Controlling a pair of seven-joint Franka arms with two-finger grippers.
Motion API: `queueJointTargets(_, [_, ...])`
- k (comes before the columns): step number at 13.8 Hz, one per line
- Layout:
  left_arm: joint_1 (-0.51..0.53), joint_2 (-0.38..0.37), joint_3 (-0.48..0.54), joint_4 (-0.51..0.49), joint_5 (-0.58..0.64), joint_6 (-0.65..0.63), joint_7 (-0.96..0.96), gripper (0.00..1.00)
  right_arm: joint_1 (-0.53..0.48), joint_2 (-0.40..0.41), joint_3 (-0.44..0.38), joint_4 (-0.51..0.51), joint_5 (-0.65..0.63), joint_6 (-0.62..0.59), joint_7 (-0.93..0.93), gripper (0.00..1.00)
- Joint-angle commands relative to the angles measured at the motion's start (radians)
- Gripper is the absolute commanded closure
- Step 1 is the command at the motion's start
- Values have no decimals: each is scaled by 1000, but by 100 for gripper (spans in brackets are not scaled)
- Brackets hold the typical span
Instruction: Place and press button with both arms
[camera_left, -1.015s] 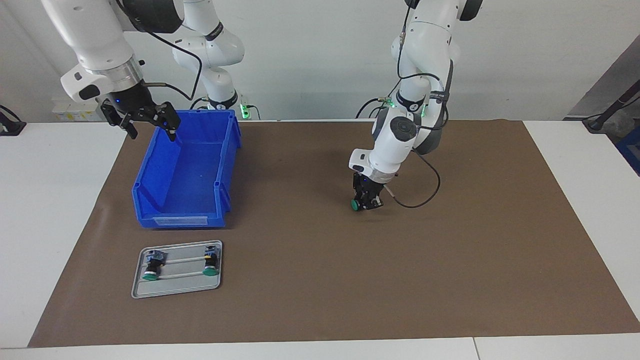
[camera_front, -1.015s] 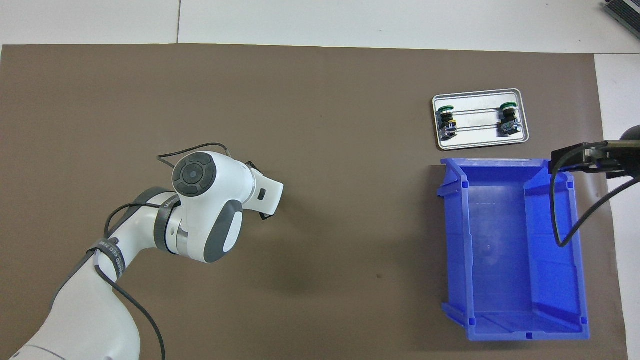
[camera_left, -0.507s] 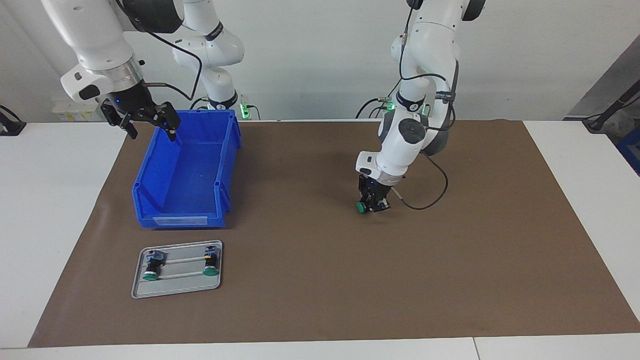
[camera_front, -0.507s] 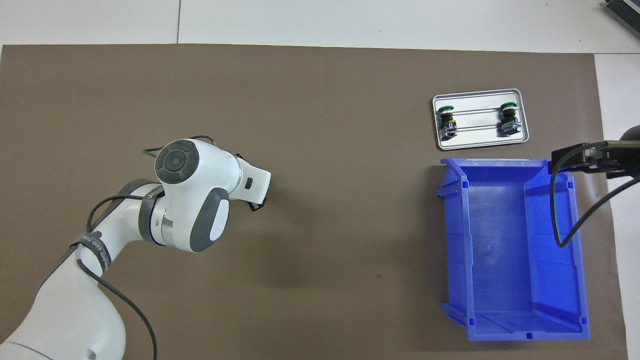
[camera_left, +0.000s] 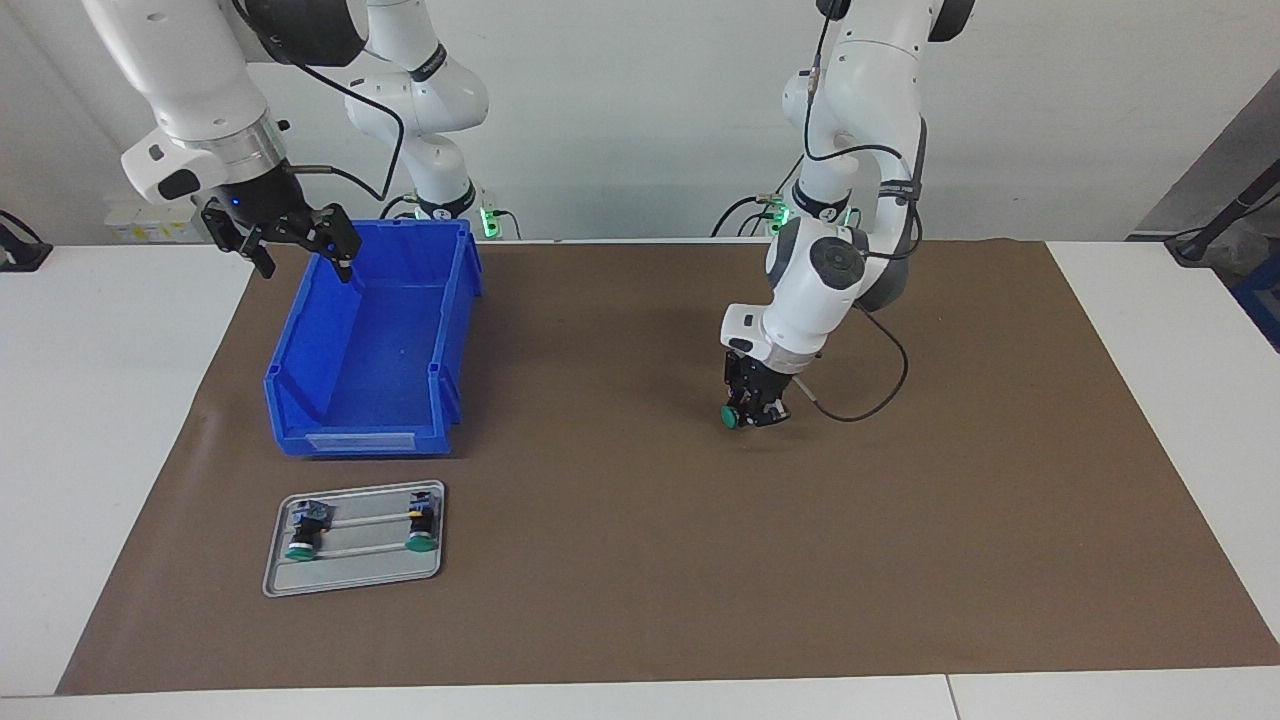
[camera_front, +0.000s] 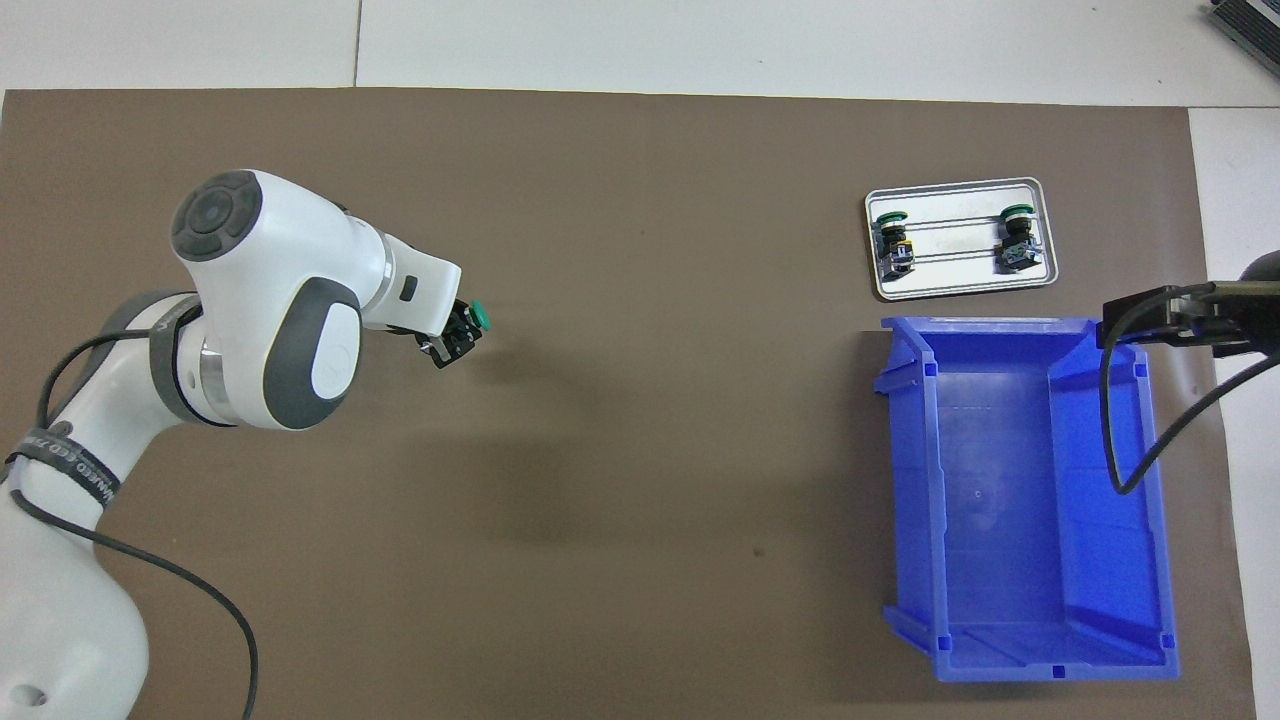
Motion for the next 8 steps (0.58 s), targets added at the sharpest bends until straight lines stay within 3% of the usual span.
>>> queueJointTargets(1, [101,-9,-11,12,-141,-80,142,100,-8,-24,4,-25,18,1,-9,0])
queueJointTargets(3, [179,-24,-9,6,-255,-158,273,100,-8,-24,4,-25,18,1,-9,0])
queueJointTargets(8, [364,-62,-9,-34,-372,-334,503,100,-8,-24,4,-25,18,1,-9,0])
